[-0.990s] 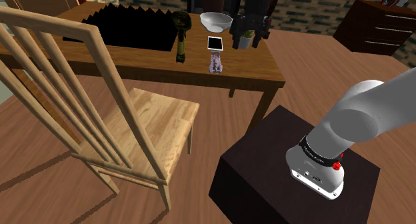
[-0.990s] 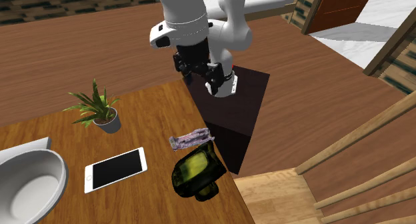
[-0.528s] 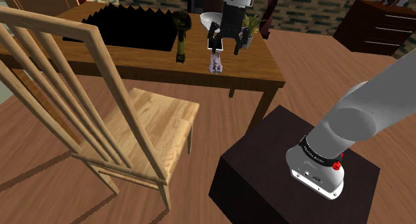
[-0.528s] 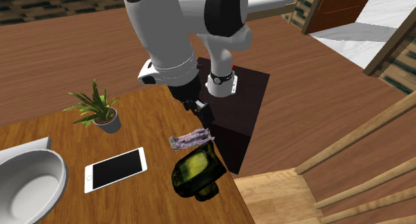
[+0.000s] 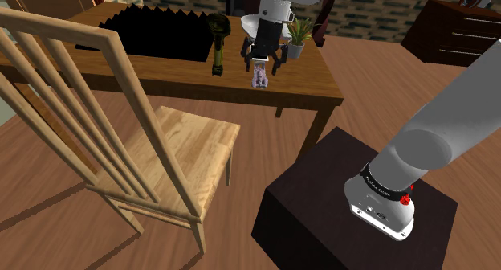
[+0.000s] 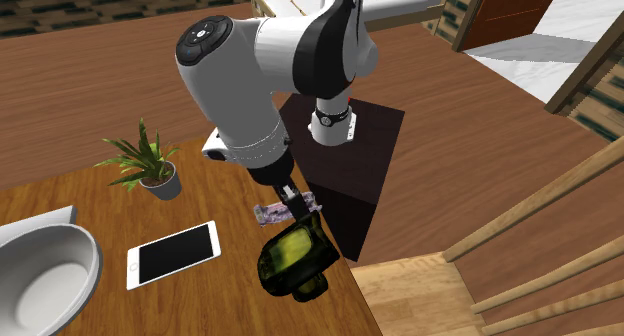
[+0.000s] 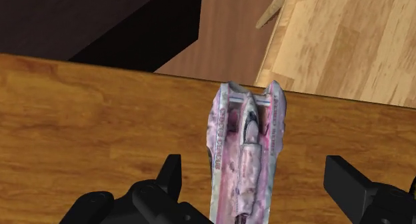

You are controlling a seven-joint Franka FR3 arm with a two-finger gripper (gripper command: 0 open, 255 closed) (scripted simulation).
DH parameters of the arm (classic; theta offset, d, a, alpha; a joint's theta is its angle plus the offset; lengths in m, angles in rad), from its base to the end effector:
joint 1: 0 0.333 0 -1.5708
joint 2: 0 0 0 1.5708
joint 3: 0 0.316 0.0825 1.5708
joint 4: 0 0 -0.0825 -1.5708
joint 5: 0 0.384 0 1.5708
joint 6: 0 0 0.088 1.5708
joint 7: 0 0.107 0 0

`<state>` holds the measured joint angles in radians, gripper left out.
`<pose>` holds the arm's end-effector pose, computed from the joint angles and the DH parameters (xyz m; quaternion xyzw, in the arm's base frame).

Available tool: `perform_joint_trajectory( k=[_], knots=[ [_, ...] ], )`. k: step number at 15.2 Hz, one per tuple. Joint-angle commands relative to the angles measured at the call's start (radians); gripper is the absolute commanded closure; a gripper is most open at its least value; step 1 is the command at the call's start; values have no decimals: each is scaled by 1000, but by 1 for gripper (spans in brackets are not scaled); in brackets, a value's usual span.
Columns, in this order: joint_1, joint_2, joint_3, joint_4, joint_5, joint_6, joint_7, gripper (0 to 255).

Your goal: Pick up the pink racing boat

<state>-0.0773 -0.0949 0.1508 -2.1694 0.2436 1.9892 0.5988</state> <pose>0.5053 0.0532 0.4290 -0.9441 0.3105 0.0736 0.0820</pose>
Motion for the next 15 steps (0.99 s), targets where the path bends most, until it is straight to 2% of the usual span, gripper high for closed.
perform_joint_trajectory(
  k=[1, 4, 5, 15],
  knots=[
    [1, 13, 1, -14, 2, 27, -3, 0],
    [2, 21, 2, -26, 3, 48, -6, 0],
    [1, 22, 2, -25, 3, 47, -7, 255],
    [1, 16, 2, -19, 2, 34, -4, 255]
  ],
)
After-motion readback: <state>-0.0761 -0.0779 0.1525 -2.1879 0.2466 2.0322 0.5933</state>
